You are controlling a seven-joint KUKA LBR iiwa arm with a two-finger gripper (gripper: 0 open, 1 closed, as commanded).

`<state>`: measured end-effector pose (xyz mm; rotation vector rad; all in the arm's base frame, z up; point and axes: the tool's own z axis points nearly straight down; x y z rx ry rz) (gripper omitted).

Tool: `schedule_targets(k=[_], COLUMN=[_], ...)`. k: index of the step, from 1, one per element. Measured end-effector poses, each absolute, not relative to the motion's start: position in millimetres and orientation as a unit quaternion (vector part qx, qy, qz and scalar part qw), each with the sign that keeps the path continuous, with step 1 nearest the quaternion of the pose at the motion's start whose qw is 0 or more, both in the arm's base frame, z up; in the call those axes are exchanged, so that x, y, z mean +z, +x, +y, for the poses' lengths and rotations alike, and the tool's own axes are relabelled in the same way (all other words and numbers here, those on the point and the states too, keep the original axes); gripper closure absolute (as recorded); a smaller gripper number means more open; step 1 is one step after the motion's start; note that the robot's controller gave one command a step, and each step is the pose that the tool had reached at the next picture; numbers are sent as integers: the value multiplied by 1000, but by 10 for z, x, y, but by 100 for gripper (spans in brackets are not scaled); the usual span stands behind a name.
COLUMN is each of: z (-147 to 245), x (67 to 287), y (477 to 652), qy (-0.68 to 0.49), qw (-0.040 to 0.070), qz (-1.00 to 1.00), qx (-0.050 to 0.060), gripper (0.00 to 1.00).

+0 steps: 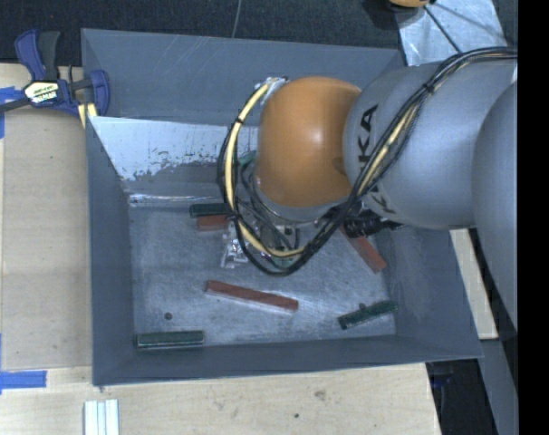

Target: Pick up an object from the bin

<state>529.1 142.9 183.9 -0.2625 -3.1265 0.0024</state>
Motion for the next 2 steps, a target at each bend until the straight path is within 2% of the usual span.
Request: schedule_targets(k=[1, 2], z=[1351, 1313], x=[2116, 1996], y=[5339, 5352], qy=[-84, -84], qw=[-1, -1], qz=[-996, -996], qx=[0, 0], gripper=[0, 0])
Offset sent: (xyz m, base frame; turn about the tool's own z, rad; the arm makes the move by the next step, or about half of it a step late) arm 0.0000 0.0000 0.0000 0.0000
